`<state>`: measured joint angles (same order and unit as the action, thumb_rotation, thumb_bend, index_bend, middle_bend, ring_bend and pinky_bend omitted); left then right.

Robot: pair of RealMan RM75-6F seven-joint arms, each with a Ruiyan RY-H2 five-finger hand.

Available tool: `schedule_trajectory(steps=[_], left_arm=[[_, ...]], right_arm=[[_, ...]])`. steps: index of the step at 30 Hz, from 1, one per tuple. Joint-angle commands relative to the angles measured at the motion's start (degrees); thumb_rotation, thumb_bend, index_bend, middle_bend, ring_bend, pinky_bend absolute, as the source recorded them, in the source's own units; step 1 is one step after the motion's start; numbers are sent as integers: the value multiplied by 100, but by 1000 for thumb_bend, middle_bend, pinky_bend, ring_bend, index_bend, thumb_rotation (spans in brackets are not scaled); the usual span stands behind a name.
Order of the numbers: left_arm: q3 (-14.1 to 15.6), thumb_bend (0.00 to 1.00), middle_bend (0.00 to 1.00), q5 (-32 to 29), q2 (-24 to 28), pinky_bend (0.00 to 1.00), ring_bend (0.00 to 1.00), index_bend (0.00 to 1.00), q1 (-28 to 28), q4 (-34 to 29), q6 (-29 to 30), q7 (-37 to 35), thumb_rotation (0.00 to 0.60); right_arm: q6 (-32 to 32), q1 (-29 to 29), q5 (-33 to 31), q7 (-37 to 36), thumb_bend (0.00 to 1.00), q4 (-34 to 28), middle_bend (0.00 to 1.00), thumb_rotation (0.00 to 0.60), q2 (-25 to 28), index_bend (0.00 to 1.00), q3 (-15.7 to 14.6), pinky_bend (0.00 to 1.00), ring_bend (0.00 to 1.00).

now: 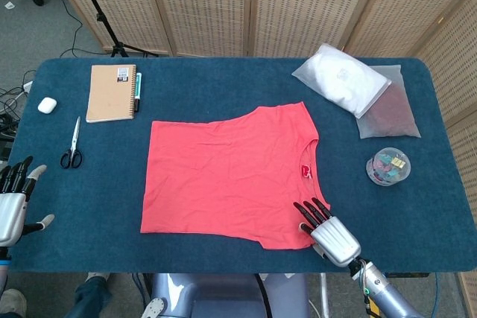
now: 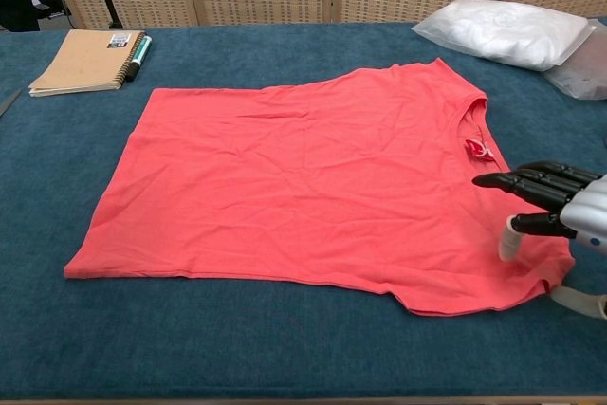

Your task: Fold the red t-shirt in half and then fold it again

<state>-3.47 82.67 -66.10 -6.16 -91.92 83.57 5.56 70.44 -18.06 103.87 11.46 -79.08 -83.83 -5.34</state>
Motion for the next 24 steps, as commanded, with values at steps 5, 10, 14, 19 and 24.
schedule_trajectory(steps=[5, 10, 14, 19, 24], left_arm=[[-3, 0, 0, -17, -9, 0, 0, 0, -5, 4, -11, 7, 600], [12, 0, 0, 28, -32, 0, 0, 0, -15, 22, -11, -2, 600], [79, 0, 0, 275, -111, 0, 0, 0, -43, 113, 38, -151, 600], [380, 0, 0, 883, -330, 0, 0, 82, -145, 474, -38, -563, 600], [626, 0, 0, 1290, -634, 0, 0, 259, -250, 920, -157, -927, 600]], right_arm=[[43, -39, -12, -61, 452, 51, 43, 600, -34, 463, -7, 0, 0], [137, -62, 30, -170, 453, 198, 51, 600, -125, 538, -22, 0, 0], [223, -80, 56, -264, 452, 324, 55, 600, -182, 546, -29, 0, 0], [281, -101, 78, -335, 454, 375, 58, 600, -194, 558, -54, 0, 0], [320, -113, 75, -344, 454, 362, 58, 600, -185, 558, -71, 0, 0]])
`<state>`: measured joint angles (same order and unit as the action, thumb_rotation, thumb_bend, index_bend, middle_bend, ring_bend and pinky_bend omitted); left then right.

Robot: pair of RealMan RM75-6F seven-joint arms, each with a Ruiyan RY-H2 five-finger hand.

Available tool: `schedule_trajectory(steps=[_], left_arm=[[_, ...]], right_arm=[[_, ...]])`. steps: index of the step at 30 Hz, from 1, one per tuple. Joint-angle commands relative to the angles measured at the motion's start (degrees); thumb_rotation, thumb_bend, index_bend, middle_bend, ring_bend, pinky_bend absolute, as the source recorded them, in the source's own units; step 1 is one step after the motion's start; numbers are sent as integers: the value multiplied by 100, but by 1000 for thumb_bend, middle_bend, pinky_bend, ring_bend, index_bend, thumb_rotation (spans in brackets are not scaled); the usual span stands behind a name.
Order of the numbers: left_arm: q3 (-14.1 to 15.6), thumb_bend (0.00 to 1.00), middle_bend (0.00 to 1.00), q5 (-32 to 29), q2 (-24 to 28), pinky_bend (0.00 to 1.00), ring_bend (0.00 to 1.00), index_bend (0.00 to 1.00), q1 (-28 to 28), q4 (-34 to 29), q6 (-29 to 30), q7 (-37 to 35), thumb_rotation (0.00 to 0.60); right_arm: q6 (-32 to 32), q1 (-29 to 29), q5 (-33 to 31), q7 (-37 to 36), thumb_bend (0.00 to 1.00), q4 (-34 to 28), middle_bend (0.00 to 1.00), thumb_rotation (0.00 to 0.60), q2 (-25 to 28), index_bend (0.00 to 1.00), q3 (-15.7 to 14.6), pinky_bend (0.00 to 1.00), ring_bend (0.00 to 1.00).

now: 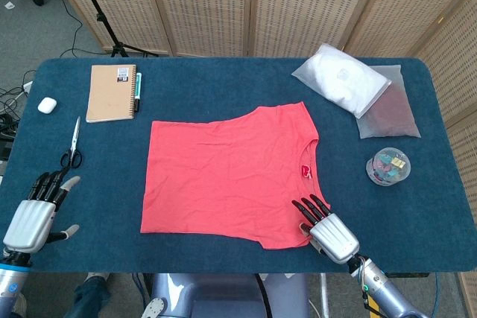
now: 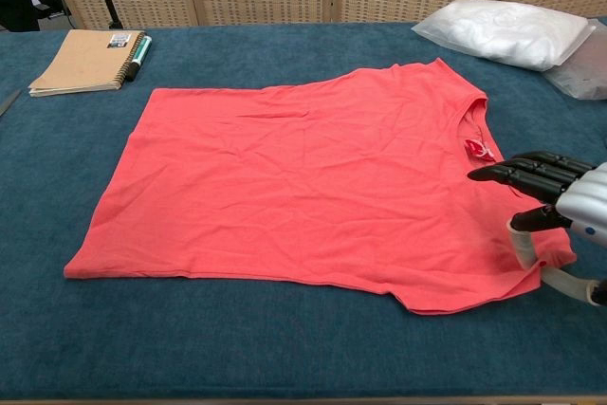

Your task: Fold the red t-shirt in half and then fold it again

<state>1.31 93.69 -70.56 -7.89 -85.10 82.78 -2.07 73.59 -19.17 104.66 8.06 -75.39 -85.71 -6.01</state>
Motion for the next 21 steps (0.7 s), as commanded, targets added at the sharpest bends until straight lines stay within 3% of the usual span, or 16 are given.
schedule_trajectory(steps=[1, 8, 21], left_arm=[[180, 0, 0, 248, -251, 0, 0, 283, -100, 312, -104, -186, 600], [307, 0, 0, 568, -947, 0, 0, 403, -319, 902, -289, -321, 600], [245, 0, 0, 463, -1575, 0, 0, 494, -686, 1035, -771, -128, 600]], right_arm=[[10, -4, -4, -7, 453, -12, 58, 600, 6, 558, -4, 0, 0], [36, -18, -49, 9, 466, -57, 58, 600, 38, 558, -5, 0, 0], [6, -40, -168, 58, 466, -105, 68, 600, 75, 558, 0, 0, 0]])
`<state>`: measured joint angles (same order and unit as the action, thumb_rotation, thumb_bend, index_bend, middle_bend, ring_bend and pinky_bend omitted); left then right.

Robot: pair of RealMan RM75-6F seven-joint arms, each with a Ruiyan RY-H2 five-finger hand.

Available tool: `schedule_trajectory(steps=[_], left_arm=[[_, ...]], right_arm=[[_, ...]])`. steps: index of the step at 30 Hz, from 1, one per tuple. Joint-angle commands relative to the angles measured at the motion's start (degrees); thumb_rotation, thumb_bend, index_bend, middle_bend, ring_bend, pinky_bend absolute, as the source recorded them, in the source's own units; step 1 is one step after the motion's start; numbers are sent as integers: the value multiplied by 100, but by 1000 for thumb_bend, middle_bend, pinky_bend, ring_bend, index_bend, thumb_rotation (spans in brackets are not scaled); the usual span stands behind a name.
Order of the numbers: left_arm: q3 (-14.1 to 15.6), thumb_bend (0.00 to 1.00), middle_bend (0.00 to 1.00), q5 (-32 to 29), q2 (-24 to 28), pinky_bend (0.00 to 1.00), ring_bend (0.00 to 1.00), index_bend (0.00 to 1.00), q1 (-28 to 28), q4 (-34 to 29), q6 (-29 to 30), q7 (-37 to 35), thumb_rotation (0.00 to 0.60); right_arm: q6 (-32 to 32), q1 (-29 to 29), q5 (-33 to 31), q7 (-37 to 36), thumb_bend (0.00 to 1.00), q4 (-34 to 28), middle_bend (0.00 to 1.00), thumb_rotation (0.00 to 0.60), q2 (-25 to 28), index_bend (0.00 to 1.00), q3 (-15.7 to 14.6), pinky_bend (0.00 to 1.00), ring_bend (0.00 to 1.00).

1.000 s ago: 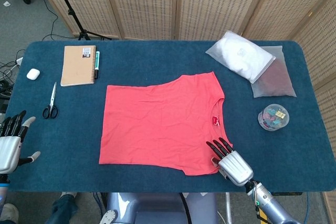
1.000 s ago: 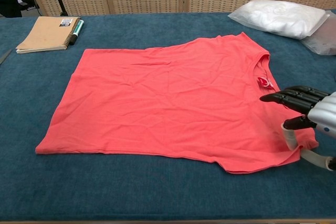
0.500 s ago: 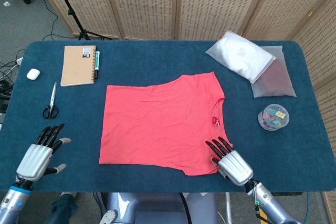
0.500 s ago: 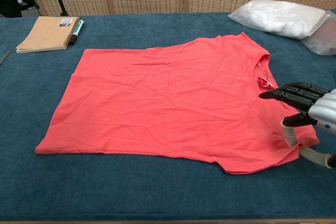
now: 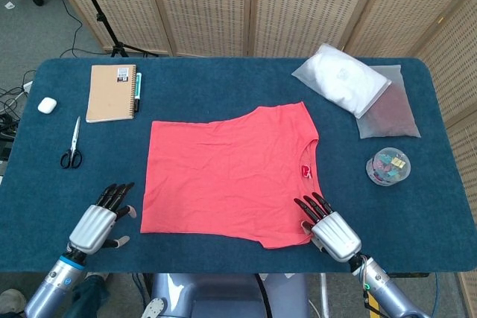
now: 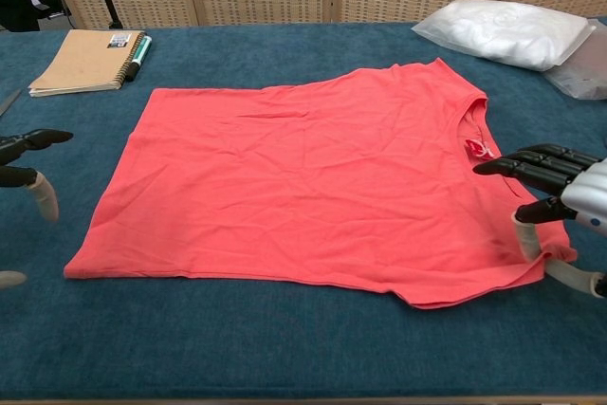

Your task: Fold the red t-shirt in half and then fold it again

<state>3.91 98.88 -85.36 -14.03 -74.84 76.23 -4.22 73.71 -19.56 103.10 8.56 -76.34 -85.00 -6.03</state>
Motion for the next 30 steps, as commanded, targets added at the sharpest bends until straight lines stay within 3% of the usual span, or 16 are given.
schedule_trajectory(steps=[1, 18, 30], left_arm=[[-19, 0, 0, -79, -126, 0, 0, 495, -90, 5, -152, 121, 600], [-90, 36, 0, -467, -494, 0, 0, 519, -312, -6, -558, 569, 600], [-41, 256, 0, -554, -589, 0, 0, 580, -360, 60, -606, 486, 600]], right_arm=[[-8, -2, -19, 13, 466, -14, 68, 600, 7, 558, 1, 0, 0], [-9, -17, -90, 76, 504, -69, 69, 600, 31, 561, -3, 0, 0], [10, -25, -104, 66, 517, -83, 69, 600, 46, 561, -8, 0, 0]])
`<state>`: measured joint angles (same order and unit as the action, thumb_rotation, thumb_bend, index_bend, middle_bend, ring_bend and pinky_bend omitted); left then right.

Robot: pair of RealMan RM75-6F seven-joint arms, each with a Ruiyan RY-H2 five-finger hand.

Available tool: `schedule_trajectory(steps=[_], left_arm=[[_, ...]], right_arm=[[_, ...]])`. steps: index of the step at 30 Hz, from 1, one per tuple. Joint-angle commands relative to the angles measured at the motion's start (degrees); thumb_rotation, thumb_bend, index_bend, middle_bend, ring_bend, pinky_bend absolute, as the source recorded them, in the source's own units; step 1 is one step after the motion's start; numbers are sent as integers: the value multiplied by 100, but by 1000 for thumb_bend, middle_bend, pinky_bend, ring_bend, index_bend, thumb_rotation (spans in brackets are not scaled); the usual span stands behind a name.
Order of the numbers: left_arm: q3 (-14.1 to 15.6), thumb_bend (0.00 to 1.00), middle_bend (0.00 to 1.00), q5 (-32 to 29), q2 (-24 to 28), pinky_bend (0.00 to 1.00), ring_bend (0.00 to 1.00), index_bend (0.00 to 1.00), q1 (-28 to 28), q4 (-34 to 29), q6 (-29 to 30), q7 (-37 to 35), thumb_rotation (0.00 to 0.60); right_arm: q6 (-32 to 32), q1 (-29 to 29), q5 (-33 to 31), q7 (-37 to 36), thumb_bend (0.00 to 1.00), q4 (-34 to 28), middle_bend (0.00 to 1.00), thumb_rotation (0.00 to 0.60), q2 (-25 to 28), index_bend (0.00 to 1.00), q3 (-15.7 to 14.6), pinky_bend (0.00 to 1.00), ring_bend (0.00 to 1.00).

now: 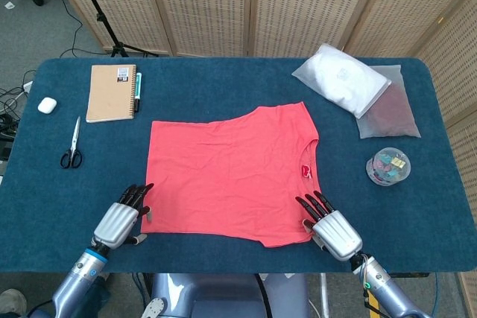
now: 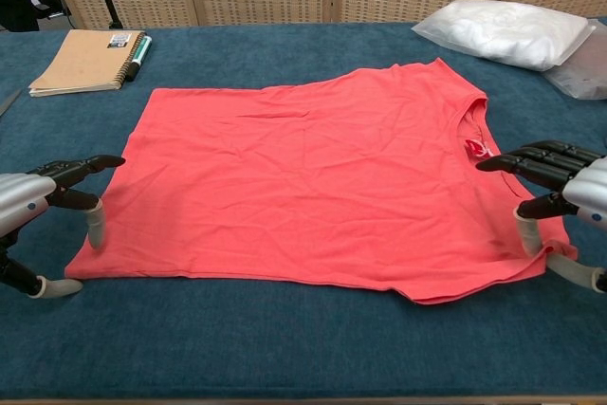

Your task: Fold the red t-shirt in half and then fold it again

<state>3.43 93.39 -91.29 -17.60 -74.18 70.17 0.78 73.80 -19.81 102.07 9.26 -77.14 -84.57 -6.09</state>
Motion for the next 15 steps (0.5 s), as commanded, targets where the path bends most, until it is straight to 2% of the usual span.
schedule_trajectory(steps=[1, 5, 15], left_arm=[[14, 290, 0, -6, 9, 0, 0, 591, -5, -12, 5, -30, 600], [44, 412, 0, -7, 60, 0, 0, 615, -8, -43, 22, -84, 600], [10, 531, 0, -160, 203, 0, 0, 618, -67, -245, -86, 122, 600]], right_arm=[[2, -2, -2, -5, 517, -5, 69, 600, 5, 561, -2, 0, 0], [8, -4, -4, -4, 517, -16, 69, 600, 13, 561, -2, 0, 0], [-1, -9, -25, 23, 532, -31, 69, 600, 23, 561, -3, 0, 0]])
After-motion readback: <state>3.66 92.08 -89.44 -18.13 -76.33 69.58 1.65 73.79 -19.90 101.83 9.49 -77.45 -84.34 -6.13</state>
